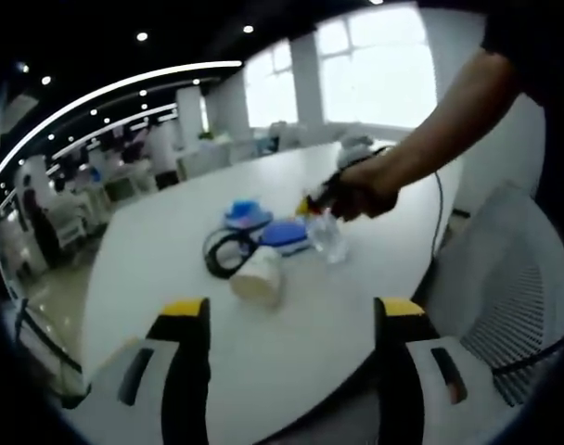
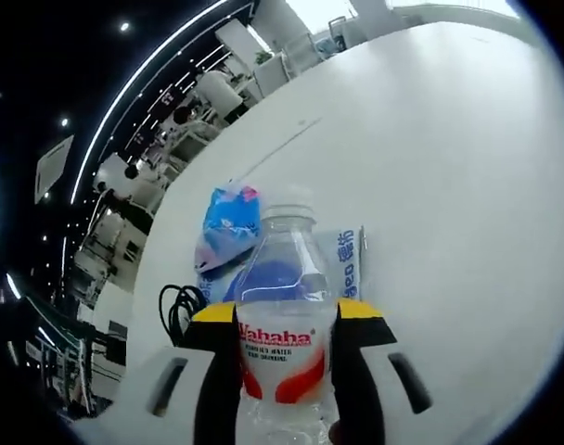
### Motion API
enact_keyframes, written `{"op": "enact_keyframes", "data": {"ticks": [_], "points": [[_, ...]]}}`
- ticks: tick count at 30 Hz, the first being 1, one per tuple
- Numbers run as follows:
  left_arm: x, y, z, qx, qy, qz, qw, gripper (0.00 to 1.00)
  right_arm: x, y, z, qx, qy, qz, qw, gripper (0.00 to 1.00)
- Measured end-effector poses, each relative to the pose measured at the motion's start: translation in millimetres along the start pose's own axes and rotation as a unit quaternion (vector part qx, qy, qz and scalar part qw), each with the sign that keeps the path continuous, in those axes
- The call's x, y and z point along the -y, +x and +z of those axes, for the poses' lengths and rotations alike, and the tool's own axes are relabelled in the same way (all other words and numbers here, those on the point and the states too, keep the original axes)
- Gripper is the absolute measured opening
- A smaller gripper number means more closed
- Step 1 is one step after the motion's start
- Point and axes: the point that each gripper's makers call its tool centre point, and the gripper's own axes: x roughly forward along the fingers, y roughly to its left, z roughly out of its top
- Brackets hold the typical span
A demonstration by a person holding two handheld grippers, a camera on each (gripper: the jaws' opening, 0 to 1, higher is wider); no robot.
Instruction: Arrange the tabletop items into an orderly group along one side of the table until the central work area is clear of visible clutter.
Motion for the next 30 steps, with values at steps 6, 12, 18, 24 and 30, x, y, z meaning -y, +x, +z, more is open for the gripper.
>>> {"op": "enact_keyframes", "data": {"ticks": [6,12,18,24,30], "points": [[2.3,0,-1.3,-0.004,-0.005,-0.005,1.0000,0.71,-17,-9,0.0,0.016,-0.071,0.045,0.9963,0.36],[8.7,2,-3.8,-0.012,-0.023,-0.028,0.9993,0.74,-30,-24,-10.1,0.024,-0.124,0.075,0.9891,0.36],[18.4,3,-10.2,-0.033,-0.033,-0.061,0.9970,0.75,-36,-32,-17.2,0.030,-0.135,0.098,0.9854,0.36],[19.6,12,-16.7,-0.062,-0.006,-0.087,0.9942,0.75,-51,-41,-24.6,0.035,-0.150,0.123,0.9803,0.36],[11.5,23,-13.6,-0.065,0.006,-0.094,0.9934,0.74,-70,-53,-28.2,0.040,-0.156,0.152,0.9752,0.36]]}}
